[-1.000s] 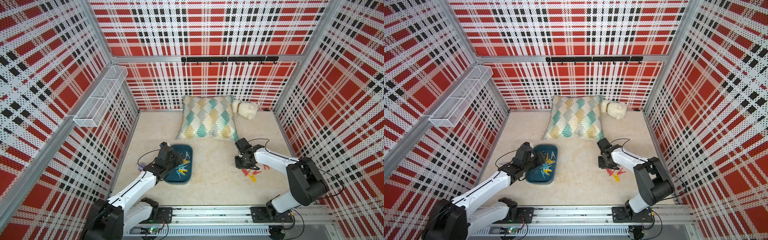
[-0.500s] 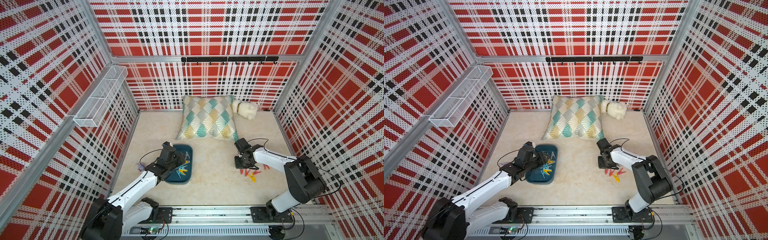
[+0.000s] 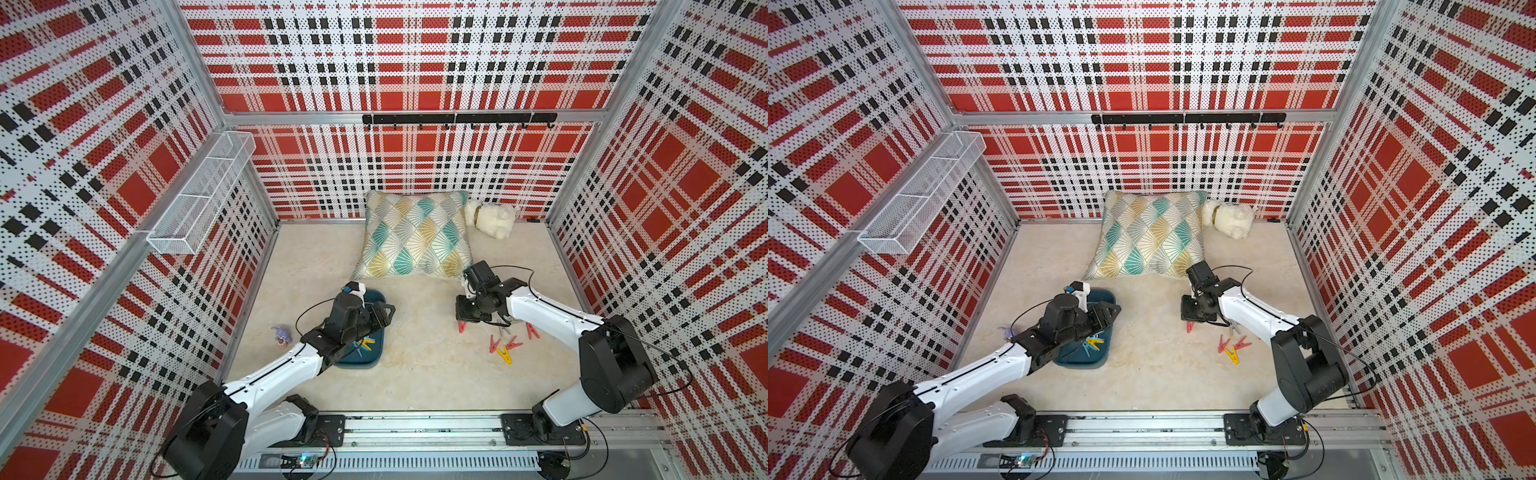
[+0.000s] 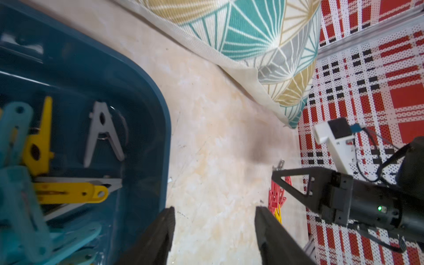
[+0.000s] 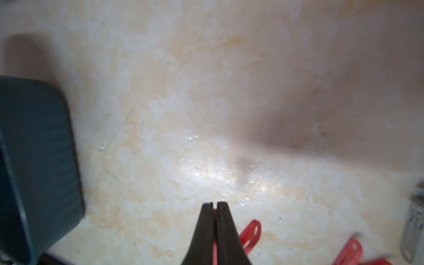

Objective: Put the clothespins into the storage box
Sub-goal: Pick up the clothespin from the center of the board.

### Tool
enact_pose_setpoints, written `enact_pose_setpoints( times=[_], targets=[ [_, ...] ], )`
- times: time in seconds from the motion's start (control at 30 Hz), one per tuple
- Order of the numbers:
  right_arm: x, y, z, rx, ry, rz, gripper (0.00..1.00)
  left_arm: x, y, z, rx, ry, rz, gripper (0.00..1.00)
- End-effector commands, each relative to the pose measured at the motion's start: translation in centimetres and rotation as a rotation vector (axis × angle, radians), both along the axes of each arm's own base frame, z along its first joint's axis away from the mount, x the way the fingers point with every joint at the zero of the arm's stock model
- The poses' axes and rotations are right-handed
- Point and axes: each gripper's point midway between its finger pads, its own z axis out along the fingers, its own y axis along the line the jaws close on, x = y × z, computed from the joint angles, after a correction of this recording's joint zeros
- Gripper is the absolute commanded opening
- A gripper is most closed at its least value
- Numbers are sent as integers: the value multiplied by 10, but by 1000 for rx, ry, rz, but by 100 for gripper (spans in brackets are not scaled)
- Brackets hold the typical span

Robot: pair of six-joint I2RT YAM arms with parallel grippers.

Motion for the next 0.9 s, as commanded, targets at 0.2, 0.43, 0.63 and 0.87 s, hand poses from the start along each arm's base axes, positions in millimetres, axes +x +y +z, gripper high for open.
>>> enact_pose_setpoints(
  times=[0.2, 0.43, 0.63, 0.87],
  targets=[
    [12, 64, 50, 239, -32, 49, 1, -12, -41, 16, -130, -38, -106, 62],
    [13, 100, 62, 299, -29, 97, 1, -14, -62, 21, -134, -44, -153, 63],
    [9, 120, 64, 314, -23, 128, 2, -12, -68, 26, -142, -49, -162, 63],
    [4, 136, 63, 335, -9, 150, 2, -10, -71, 25, -143, -46, -168, 60]
  ],
)
